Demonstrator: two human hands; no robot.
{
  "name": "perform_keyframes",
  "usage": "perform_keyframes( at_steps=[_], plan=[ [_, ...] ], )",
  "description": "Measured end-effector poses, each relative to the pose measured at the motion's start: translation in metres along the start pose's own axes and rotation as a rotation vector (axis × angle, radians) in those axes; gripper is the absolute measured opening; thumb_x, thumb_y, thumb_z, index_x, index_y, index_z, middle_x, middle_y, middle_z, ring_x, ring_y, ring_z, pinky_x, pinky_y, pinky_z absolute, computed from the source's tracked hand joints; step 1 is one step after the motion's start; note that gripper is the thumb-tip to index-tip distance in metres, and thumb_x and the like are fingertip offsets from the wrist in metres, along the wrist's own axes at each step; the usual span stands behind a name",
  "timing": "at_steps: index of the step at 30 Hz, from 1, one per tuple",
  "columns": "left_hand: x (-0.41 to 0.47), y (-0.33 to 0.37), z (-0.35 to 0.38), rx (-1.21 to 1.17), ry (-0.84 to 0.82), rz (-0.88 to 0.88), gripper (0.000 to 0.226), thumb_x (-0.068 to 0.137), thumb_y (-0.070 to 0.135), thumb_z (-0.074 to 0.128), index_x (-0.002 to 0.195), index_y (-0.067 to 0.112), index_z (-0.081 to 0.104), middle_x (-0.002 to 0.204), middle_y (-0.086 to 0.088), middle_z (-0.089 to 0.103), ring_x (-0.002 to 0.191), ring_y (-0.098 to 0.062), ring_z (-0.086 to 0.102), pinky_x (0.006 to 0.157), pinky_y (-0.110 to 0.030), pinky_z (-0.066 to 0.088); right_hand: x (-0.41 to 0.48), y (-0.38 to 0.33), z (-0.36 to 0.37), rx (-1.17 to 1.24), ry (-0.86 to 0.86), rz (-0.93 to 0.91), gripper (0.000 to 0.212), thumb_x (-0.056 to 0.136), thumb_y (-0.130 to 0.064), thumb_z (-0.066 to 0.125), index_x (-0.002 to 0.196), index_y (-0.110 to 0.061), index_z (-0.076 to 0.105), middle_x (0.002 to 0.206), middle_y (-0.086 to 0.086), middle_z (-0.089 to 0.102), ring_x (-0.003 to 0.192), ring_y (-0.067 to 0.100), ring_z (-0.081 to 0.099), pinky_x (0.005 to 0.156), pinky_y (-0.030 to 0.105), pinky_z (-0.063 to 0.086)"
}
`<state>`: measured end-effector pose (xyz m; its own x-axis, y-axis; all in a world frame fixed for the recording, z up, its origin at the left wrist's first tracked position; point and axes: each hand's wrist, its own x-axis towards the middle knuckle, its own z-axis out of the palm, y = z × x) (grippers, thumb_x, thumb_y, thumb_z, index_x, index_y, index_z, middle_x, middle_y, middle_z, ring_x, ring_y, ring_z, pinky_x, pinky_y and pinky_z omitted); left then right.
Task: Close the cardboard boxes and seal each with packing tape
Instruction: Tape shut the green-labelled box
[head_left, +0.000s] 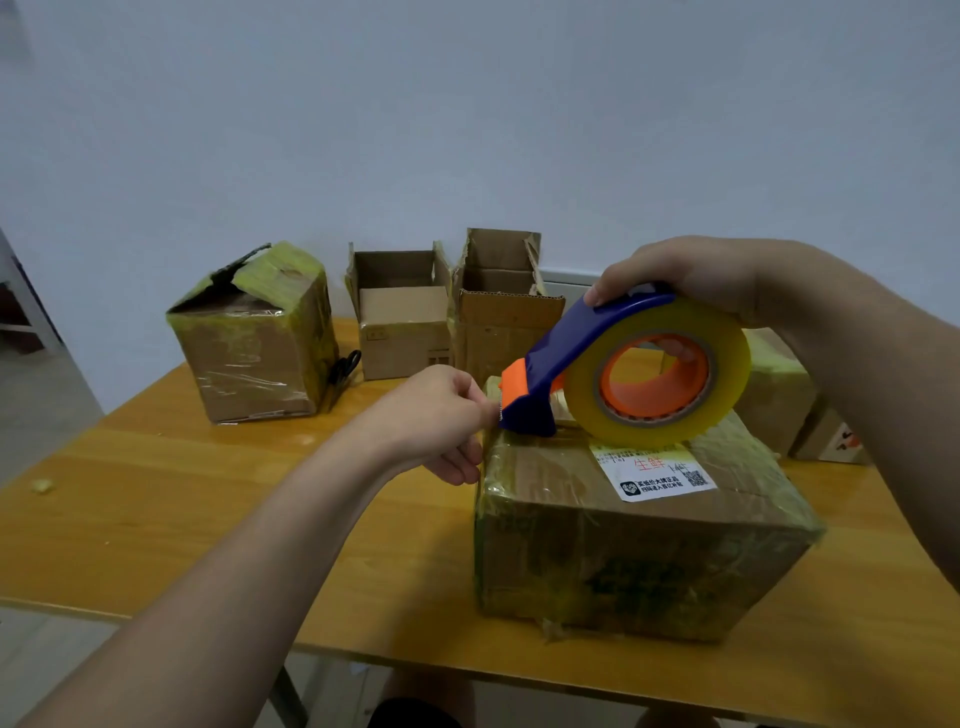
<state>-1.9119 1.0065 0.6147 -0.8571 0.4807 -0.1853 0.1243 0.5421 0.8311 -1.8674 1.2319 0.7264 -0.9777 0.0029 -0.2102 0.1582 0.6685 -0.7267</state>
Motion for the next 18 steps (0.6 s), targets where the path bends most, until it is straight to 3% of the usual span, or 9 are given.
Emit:
perform_keyframes(
  at_steps=[4,7,10,13,18],
  plan=[
    [0.001,-0.009,-0.006,0.119,0.025,-0.025,0.039,0.100,0.048,0.063,0.102,0.011,0.051,0.069,-0.008,0.073,0.055,-0.017,0.071,0.051,-0.028,0.055,0.001,0.000,0.000,-0.024,-0.005,0.002,0.035,0.080,-0.043,0.069,0.101,-0.015,0.072,0.091,0.016,0.074,0.081,0.031,0.064,0.079,0.043,0.052],
    [-0.002,-0.025,-0.006,0.092,0.000,-0.016,0.051,0.097,0.060,0.055,0.106,0.011,0.057,0.066,-0.005,0.071,0.059,-0.018,0.071,0.053,-0.028,0.054,0.001,0.000,0.001,-0.015,-0.003,0.000,0.036,0.079,-0.045,0.070,0.099,-0.016,0.074,0.096,0.021,0.073,0.083,0.034,0.062,0.082,0.047,0.051],
    [-0.003,-0.031,0.003,0.103,0.069,0.104,0.051,0.101,0.056,0.050,0.095,0.009,0.068,0.059,-0.002,0.065,0.059,-0.018,0.068,0.060,-0.033,0.053,0.002,0.000,0.001,-0.016,-0.017,-0.005,0.033,0.082,-0.044,0.072,0.098,-0.016,0.074,0.093,0.018,0.072,0.083,0.035,0.061,0.082,0.048,0.051],
    [0.002,-0.024,0.003,0.062,0.142,0.167,0.050,0.105,0.049,0.052,0.076,0.011,0.066,0.058,-0.002,0.062,0.056,-0.016,0.064,0.063,-0.036,0.053,0.002,0.003,-0.001,-0.007,-0.017,-0.019,0.041,0.072,-0.049,0.073,0.096,-0.017,0.075,0.091,0.016,0.073,0.078,0.032,0.064,0.080,0.046,0.052],
    [0.008,-0.010,-0.006,0.042,0.034,0.155,0.047,0.108,0.042,0.050,0.074,0.012,0.064,0.061,-0.003,0.062,0.058,-0.014,0.063,0.059,-0.029,0.050,0.002,0.008,-0.003,-0.018,-0.021,-0.051,0.047,0.067,-0.051,0.077,0.096,-0.015,0.073,0.084,0.012,0.073,0.068,0.025,0.066,0.074,0.041,0.053]
  ],
)
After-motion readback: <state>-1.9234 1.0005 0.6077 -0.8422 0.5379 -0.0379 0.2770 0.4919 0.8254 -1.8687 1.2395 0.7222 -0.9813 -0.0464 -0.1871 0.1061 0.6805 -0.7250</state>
